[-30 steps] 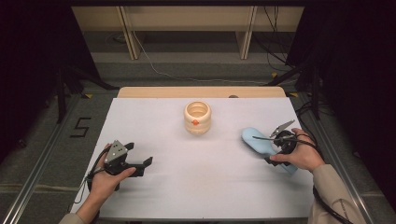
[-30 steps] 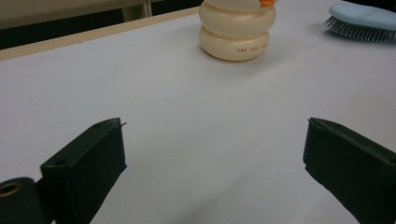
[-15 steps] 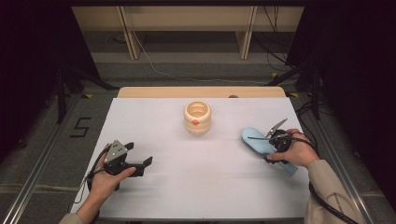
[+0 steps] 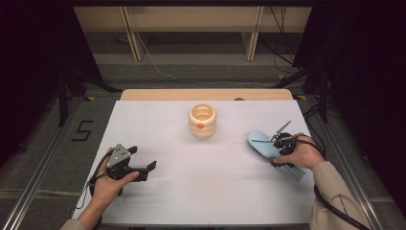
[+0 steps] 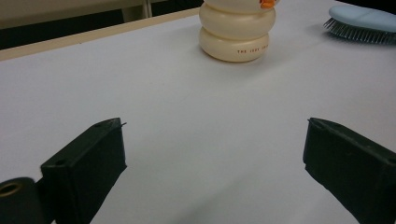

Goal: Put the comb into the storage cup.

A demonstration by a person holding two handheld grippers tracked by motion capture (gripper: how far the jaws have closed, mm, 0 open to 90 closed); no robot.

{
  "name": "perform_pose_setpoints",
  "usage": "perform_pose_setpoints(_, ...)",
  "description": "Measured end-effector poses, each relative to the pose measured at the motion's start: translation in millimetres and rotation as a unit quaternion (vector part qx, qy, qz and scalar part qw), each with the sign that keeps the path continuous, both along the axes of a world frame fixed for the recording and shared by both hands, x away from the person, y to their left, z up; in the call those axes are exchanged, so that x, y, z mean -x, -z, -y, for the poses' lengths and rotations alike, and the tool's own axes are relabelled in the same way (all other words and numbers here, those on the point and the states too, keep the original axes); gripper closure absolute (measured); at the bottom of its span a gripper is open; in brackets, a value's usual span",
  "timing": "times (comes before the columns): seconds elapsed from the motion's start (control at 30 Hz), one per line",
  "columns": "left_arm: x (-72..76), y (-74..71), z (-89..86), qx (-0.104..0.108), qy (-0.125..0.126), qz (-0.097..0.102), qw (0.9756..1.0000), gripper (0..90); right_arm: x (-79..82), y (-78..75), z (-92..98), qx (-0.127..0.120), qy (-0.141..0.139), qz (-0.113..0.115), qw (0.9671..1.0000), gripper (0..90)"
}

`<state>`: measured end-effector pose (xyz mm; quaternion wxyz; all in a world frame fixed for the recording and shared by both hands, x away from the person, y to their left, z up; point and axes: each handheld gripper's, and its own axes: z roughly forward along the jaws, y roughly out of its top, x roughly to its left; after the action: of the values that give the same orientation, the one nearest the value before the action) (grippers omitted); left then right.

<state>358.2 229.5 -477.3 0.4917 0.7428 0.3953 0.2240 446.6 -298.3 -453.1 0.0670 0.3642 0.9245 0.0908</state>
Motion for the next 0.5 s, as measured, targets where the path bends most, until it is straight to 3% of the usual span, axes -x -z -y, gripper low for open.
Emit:
perform_pose_setpoints(0.27, 0.2, -0.1, 0.2, -0.001, 0.0, 0.0, 1.0, 5.3, -3.5, -0.4, -1.6, -0.001, -0.009, -0.012, 0.9999, 50.4)
perform_pose_setpoints(0.5, 0.0, 0.1, 0.4, 0.0, 0.002, 0.0, 1.0, 5.3, -4.6, -0.8, -0.4, -0.007, 0.002, -0.021, 0.9998, 57.5)
